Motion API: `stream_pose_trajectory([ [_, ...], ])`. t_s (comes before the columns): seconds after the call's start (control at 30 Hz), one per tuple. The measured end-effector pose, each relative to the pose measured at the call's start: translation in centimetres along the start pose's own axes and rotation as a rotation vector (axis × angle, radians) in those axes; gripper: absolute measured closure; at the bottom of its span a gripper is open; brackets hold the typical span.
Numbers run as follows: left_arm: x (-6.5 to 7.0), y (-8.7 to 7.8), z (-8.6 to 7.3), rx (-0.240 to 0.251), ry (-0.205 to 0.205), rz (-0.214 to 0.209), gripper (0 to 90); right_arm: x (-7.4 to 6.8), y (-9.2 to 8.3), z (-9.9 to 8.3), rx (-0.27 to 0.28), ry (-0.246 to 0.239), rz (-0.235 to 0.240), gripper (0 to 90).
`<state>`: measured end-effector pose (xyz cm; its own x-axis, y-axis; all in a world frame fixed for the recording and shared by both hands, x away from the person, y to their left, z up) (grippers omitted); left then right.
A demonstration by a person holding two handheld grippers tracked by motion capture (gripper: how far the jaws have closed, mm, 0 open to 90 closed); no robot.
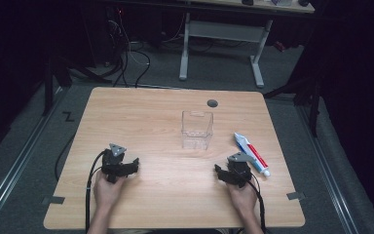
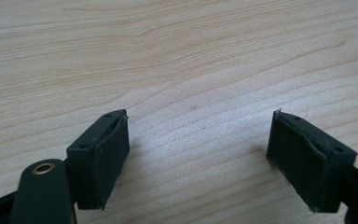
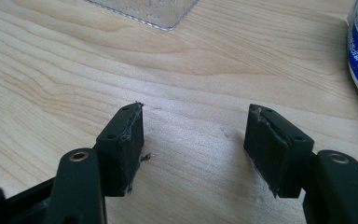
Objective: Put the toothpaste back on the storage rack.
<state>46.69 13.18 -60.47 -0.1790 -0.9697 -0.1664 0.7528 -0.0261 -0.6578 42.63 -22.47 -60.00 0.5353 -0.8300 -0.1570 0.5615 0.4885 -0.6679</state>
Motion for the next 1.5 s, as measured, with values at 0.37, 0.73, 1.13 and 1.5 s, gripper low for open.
stream_pose_trajectory([
  [0.37,0.0,0.0,0.0,0.001,0.000,0.001,21.2,0.0,0.0,0.0,0.001,0.003,-0.003,37.4],
  [0.73,0.0,0.0,0.0,0.000,0.000,0.000,21.2,-0.1,0.1,0.0,-0.002,0.000,0.006,36.2],
  [1.13,0.0,0.0,0.0,0.000,0.000,0.000,21.2,-0.1,-0.4,-0.5,-0.001,0.028,-0.021,31.8],
  [1.5,0.0,0.0,0.0,0.000,0.000,0.001,21.2,0.3,-2.5,-2.0,0.032,0.092,-0.031,41.7],
])
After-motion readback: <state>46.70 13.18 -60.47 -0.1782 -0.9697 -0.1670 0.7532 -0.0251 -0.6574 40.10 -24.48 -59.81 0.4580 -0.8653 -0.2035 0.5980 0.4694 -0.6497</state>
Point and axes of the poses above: each handheld gripper's, and its own axes: y roughly forward along the jaws, z roughly out of its top, x roughly to its right, the point moved 10 cm from there along y, roughly forward along the jaws, and after that the axes turned 15 degrees about z, right-handed, at the moved point
